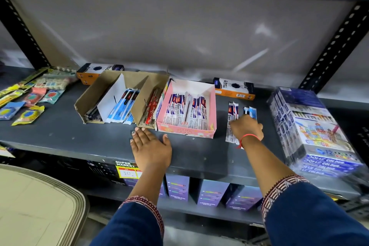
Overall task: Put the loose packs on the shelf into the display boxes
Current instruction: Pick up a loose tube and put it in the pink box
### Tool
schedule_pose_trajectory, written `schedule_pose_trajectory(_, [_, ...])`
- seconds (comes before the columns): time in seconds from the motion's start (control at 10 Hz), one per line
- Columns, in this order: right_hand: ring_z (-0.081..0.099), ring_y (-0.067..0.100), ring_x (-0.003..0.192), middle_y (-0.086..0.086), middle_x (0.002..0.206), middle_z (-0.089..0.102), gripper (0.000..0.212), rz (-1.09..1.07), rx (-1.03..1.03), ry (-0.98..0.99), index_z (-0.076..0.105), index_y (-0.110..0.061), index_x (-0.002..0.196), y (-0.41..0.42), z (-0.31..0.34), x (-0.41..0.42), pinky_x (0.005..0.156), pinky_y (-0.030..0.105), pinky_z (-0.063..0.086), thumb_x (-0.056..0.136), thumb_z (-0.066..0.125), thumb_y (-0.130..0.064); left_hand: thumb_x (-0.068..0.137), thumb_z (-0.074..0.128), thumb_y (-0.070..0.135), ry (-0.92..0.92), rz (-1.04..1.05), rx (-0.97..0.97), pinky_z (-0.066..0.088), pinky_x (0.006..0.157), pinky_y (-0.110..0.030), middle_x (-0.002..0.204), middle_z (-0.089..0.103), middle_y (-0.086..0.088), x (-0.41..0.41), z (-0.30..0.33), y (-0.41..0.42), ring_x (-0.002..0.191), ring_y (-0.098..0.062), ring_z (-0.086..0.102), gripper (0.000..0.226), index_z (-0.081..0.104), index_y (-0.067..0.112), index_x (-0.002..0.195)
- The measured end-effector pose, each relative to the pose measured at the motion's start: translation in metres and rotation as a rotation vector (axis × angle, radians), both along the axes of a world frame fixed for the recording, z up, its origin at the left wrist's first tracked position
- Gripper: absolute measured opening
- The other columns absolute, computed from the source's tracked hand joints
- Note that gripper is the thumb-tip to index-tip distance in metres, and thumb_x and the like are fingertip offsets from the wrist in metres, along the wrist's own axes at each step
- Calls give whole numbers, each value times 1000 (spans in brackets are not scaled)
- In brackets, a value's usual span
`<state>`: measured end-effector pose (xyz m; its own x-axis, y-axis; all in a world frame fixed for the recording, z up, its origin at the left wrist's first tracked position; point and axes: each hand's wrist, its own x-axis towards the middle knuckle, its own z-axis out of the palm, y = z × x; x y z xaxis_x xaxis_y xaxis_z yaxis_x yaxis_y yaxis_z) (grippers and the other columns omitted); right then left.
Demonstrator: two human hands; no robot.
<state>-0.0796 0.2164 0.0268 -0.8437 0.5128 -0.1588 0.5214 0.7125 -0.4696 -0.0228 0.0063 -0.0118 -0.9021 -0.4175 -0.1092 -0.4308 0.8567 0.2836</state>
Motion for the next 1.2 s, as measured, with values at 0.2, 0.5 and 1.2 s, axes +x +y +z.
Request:
schedule_pose_trajectory(0.2, [44, 36, 122, 20, 127, 55, 39, 8, 36, 1, 55, -4, 123, -2, 0, -2, 94, 41, 43, 91, 44, -24, 97, 20, 46, 14, 4, 5, -2, 120, -38, 158, -3, -19, 0, -1, -1, 147, -29, -4, 72, -3, -1, 147])
schedule_pose_trajectory(0.5, [55, 40, 115, 20, 120, 62, 43, -57, -158, 19, 45, -6, 127, 4, -2, -11, 92, 43, 48, 86, 53, -17, 96, 20, 46, 25, 5, 9, -1, 120, -38, 159, -3, -18, 0, -1, -1, 148, -29, -4, 73, -3, 0, 147])
schedule_pose_trajectory(1.2, [41, 2, 38, -6, 40, 60, 20, 7, -1263, 73, 61, -11, 67, -1, 67, 7, 29, 9, 29, 83, 63, -1, 97, 22, 45, 52, 26, 32, -1, 120, -37, 159, -2, -18, 5, 3, 2, 148, -28, -3, 73, -2, -1, 147])
